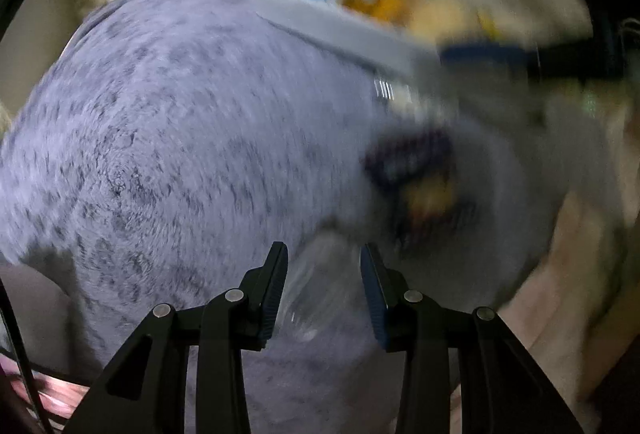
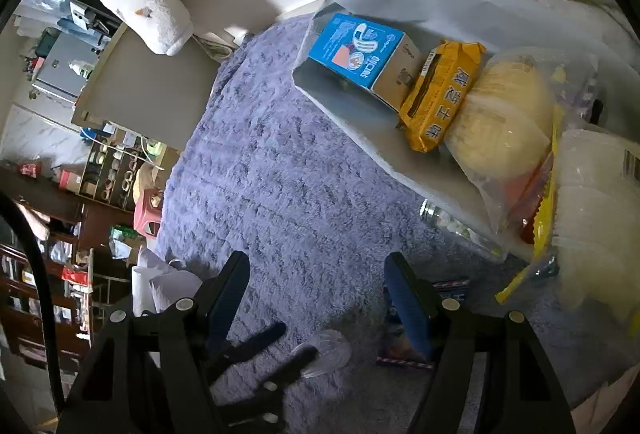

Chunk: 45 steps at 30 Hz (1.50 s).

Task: Organize objects
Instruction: 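Reach the left gripper to the clear plastic cup and close on it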

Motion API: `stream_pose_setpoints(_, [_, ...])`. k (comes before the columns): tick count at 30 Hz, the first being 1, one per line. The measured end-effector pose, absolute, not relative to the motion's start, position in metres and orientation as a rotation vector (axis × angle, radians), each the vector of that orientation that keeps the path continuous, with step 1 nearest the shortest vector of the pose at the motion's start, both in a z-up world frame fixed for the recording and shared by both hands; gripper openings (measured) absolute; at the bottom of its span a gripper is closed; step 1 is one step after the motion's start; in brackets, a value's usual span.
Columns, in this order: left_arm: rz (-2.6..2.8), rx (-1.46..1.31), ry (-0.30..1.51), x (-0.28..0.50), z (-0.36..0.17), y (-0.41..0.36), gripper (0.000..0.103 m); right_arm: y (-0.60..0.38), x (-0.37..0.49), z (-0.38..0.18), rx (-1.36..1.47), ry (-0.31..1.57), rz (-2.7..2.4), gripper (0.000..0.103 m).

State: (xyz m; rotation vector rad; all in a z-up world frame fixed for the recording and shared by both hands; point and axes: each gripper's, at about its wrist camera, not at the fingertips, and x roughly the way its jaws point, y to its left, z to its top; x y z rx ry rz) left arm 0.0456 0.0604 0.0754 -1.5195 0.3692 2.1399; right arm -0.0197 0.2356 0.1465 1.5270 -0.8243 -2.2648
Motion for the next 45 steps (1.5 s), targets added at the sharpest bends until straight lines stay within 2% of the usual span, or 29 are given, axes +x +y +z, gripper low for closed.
stream_pose_setpoints(2, [2.102, -1.525, 0.420, 0.051, 0.072, 0.062, 0.037, 0.236, -0.019, 0.147, 1.529, -0.825, -2.273, 0.069])
stream_pose_setpoints(5, [2.074, -1.549, 0.357, 0.045, 0.066, 0.058, 0.038, 0.238, -0.020, 0.147, 1.531, -0.828, -2.283, 0.069])
stream_pose_setpoints(7, [2.046, -1.583, 0.339, 0.042, 0.057, 0.054, 0.047, 0.240, -0.020, 0.147, 1.531, -0.829, -2.287, 0.069])
stream_pose_setpoints(12, [2.026, -1.631, 0.404, 0.040, 0.037, 0.063, 0.044, 0.242, -0.021, 0.145, 1.539, -0.828, -2.301, 0.069])
stream_pose_setpoints(14, [2.045, -1.637, 0.361, 0.034, 0.034, 0.060, 0.044, 0.242, -0.022, 0.145, 1.541, -0.823, -2.303, 0.069])
stream_pose_setpoints(21, [2.346, -1.538, 0.292, 0.020, 0.059, 0.035, 0.044, 0.244, -0.021, 0.146, 1.535, -0.812, -2.326, 0.069])
stream_pose_setpoints(25, [2.672, -1.331, 0.259, 0.020, 0.093, 0.015, 0.044, 0.242, -0.021, 0.149, 1.530, -0.783, -2.369, 0.069])
stream_pose_setpoints(28, [2.775, -1.189, 0.125, 0.024, 0.116, 0.007, 0.044, 0.238, -0.022, 0.150, 1.530, -0.757, -2.372, 0.069])
stream_pose_setpoints(31, [2.832, -1.141, 0.143, 0.026, 0.131, 0.011, 0.044, 0.233, -0.022, 0.149, 1.529, -0.736, -2.361, 0.069])
stream_pose_setpoints(40, [2.791, -1.108, 0.165, 0.022, 0.129, 0.031, 0.044, 0.223, -0.020, 0.154, 1.527, -0.639, -2.389, 0.069])
stream_pose_setpoints(45, [2.761, -1.079, 0.099, 0.023, 0.130, 0.036, 0.044, 0.224, -0.019, 0.156, 1.518, -0.621, -2.405, 0.069])
